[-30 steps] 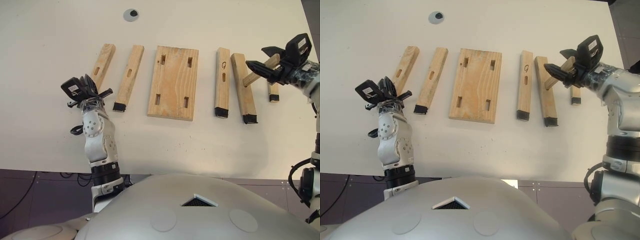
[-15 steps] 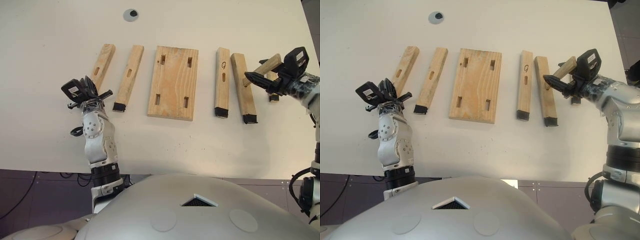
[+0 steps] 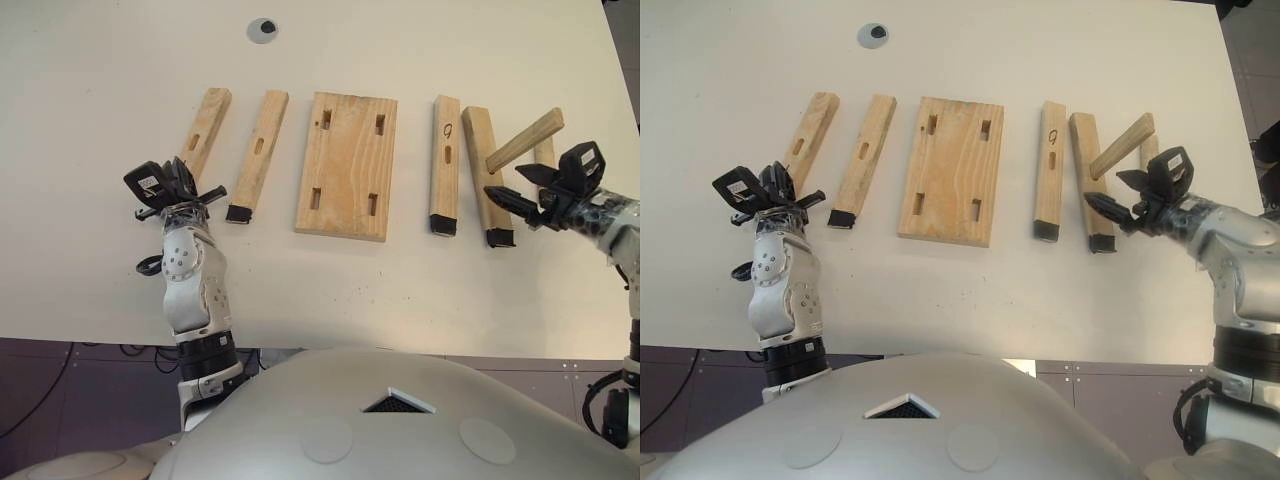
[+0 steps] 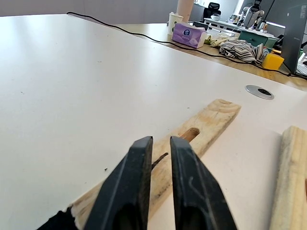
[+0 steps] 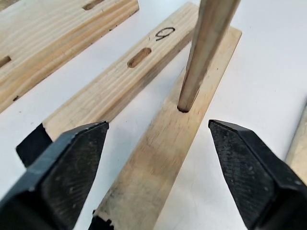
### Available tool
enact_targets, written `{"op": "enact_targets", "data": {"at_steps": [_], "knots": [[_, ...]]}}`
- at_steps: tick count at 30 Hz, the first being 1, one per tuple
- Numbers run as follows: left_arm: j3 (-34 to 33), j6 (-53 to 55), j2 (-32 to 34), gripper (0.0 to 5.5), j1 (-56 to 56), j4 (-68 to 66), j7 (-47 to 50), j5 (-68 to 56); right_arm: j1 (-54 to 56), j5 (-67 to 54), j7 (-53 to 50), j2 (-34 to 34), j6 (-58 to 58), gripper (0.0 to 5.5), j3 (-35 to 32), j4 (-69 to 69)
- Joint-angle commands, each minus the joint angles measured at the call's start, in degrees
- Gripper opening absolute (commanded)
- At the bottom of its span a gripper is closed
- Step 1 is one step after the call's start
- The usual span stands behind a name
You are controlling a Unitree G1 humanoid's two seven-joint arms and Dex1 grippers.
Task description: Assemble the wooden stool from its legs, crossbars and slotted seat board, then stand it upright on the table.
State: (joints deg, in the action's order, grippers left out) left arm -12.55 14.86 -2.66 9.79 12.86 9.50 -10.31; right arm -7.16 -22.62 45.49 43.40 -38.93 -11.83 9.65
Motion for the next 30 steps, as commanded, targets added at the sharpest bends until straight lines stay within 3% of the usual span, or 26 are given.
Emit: {"op": "enact_targets", "data": {"at_steps": [1, 12, 23, 30], "knots": [[0.4, 2.4, 0.4, 0.63, 1.4, 2.2, -0.6, 0.1, -2.0, 0.5, -0.5, 1.1, -2.4, 3.88, 0.7, 1.1], [0.9, 5.3, 1.3, 0.63, 0.6, 3.6, -1.2, 0.8, -2.6, 5.6, -5.7, -0.6, -3.8, 3.88, 4.9, -0.7], [-0.7, 3.6, 3.5, 0.63, -6.7, -1.7, -1.4, 0.9, 1.0, 7.3, -12.1, -3.5, -3.1, 2.16, 5.9, -5.0], [1.7, -2.8, 4.9, 0.63, -10.1, -0.5, -4.0, 2.8, 3.1, 6.5, -15.1, -5.6, -2.8, 2.05, 5.0, -5.3]]}}
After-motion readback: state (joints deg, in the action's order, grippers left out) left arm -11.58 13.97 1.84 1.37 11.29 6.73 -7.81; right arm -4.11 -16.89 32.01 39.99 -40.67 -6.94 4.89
